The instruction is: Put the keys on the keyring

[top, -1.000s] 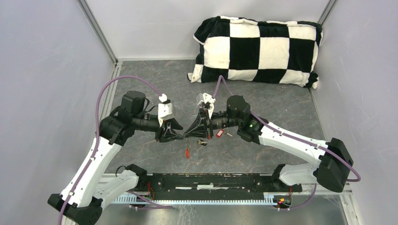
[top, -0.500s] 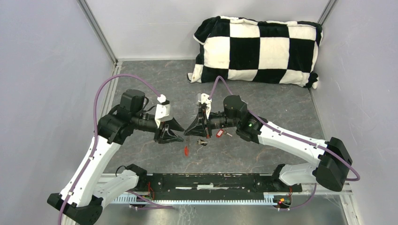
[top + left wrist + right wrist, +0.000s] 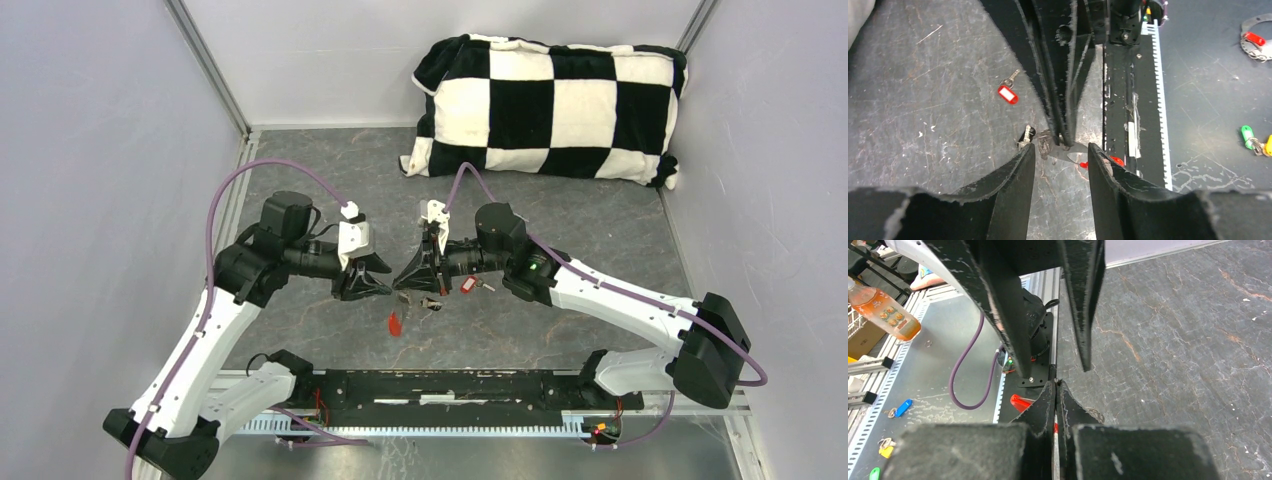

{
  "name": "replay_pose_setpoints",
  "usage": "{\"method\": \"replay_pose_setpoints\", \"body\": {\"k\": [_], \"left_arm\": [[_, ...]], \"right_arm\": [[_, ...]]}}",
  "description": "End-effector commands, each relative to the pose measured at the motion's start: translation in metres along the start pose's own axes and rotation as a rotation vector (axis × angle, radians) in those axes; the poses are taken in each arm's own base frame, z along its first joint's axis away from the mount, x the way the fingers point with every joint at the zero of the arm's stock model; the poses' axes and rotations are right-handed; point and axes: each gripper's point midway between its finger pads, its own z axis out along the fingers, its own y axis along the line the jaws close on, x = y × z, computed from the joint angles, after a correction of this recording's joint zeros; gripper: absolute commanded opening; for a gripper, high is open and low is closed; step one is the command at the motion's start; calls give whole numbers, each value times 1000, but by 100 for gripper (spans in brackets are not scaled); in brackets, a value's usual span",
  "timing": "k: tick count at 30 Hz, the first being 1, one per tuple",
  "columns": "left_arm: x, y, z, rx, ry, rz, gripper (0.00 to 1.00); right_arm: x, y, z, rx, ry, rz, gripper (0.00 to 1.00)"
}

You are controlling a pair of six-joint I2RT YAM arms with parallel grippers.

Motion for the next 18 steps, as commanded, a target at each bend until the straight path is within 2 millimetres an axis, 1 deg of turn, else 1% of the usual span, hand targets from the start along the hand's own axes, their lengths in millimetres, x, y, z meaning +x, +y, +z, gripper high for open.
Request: {"method": "replay_pose_setpoints", "body": {"k": [1, 4, 10, 14, 18], "left_arm": [[-10, 12, 0, -66, -40, 24, 51], [-7, 9, 1, -56, -40, 22, 51], [-2, -5, 4, 34, -35, -1, 46], [9, -9, 5, 68, 4, -23, 40], [8, -9, 6, 76, 2, -18, 33]], "right_arm": [[-32, 15, -2, -46, -72, -71, 0], [-34, 16, -3, -49, -76, -76, 0], [-38, 19, -3, -59, -87, -84, 0], [-38, 22, -3, -75, -89, -86, 0], [-36, 24, -3, -85, -86, -80, 0]]}}
